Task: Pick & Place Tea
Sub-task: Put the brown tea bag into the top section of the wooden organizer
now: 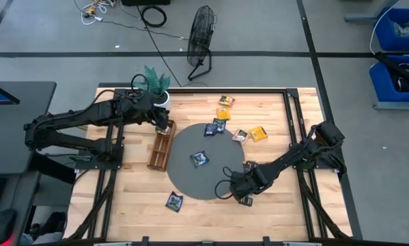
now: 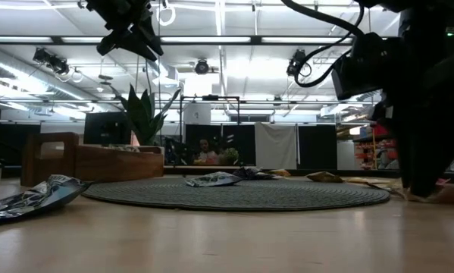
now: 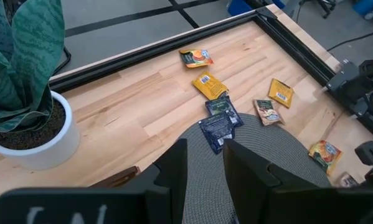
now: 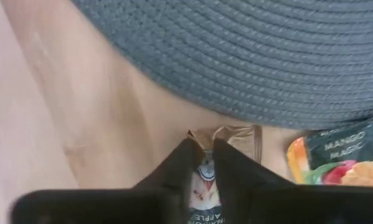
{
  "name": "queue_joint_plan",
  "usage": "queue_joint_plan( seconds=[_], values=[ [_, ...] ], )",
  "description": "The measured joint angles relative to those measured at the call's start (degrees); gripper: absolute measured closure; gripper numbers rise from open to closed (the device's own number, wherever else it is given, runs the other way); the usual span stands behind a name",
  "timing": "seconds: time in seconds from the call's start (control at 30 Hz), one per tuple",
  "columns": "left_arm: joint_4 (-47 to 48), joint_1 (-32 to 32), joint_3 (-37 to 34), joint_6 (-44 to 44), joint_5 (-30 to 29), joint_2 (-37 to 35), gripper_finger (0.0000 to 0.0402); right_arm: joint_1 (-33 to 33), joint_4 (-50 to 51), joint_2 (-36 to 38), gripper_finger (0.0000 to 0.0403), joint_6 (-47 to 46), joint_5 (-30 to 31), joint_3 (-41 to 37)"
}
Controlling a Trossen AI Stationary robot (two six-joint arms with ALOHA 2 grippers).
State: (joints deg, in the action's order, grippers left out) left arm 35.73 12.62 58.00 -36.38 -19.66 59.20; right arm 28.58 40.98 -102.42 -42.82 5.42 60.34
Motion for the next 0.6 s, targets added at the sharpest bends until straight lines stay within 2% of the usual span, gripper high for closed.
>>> queue_joint_plan(
  seconds=[0.13,0.43,0.6],
  values=[
    [0.0,0.0,0.0,0.0,0.0,0.0,0.0296,0.0,0.1,1.7,0.0395,-0.1,-1.2,-0.1],
    [0.0,0.0,0.0,0.1,0.0,0.0,0.0296,-0.3,1.8,9.3,0.0401,-3.0,-0.4,-0.1],
    [0.0,0.0,0.0,0.4,0.0,0.0,0.0296,-2.1,1.7,16.3,0.0402,-6.3,3.2,-0.1]
  ],
)
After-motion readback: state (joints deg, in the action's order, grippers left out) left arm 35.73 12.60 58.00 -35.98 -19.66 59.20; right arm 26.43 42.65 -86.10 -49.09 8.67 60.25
